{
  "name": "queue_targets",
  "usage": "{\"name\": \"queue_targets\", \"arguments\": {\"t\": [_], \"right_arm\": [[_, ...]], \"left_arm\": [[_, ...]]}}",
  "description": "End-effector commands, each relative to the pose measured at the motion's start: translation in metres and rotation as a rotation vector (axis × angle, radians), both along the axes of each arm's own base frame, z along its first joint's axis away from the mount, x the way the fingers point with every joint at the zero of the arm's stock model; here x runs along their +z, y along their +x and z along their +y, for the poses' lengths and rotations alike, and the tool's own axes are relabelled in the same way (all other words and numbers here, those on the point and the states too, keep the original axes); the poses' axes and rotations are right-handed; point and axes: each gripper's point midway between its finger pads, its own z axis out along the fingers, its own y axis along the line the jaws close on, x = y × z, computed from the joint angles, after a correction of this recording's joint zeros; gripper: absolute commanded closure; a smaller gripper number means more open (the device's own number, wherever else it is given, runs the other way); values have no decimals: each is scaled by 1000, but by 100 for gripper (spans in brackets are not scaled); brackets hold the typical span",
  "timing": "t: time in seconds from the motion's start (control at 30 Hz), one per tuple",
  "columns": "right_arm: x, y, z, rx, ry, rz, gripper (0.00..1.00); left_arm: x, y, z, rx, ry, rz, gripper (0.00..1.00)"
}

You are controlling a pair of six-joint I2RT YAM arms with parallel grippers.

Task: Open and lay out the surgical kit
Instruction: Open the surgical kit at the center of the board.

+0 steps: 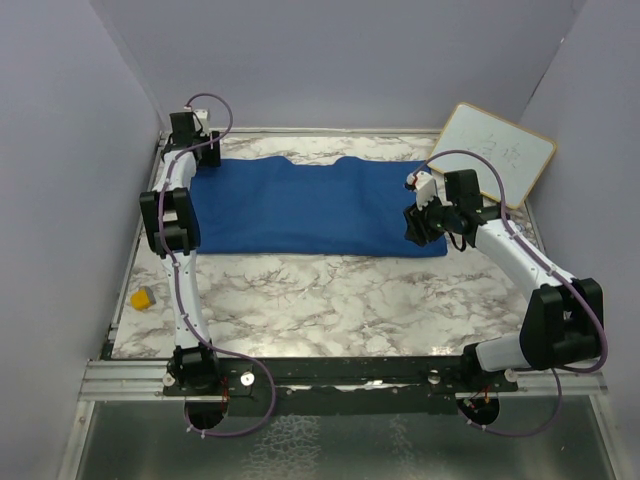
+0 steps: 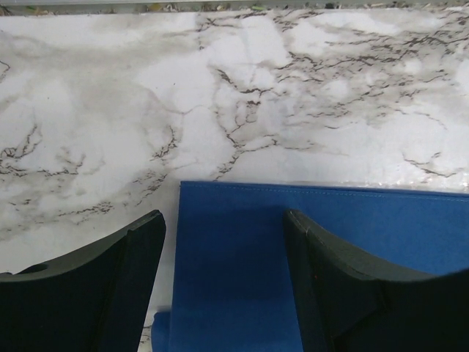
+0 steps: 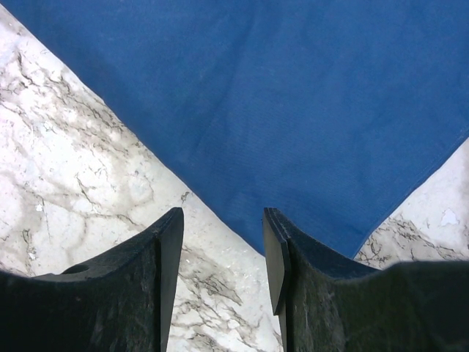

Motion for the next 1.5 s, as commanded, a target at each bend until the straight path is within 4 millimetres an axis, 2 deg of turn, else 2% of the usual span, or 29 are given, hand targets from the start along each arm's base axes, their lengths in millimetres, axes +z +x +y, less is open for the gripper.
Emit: {"name": "queue_targets", "arguments": {"t": [0.0, 0.23, 0.4, 0.63, 0.73, 1.0, 1.2, 1.47], "right_arm": [[-2, 6, -5, -23, -8, -14, 53], [-3, 5, -4, -19, -7, -10, 53], [-6, 6, -5, -19, -11, -3, 53], [-8, 6, -6, -22, -17, 4, 53], [-7, 6, -6, -22, -19, 2, 53], [-5, 6, -6, -21, -15, -3, 53], [-2, 11, -7, -56, -7, -12, 53], [19, 38, -19, -193, -20, -85, 53]], "left_arm": [[-10, -1, 10, 43, 32, 26, 31], [-45, -18, 6, 38, 13, 125, 31], [-74, -38, -3, 32, -50, 217, 36], [-81, -51, -24, 11, -174, 259, 51], [-76, -49, -23, 12, -176, 250, 57], [-47, -27, -17, -22, -123, 166, 79], [-3, -14, -29, -141, -124, 68, 100], [73, -19, -67, -323, -180, -71, 100]]}}
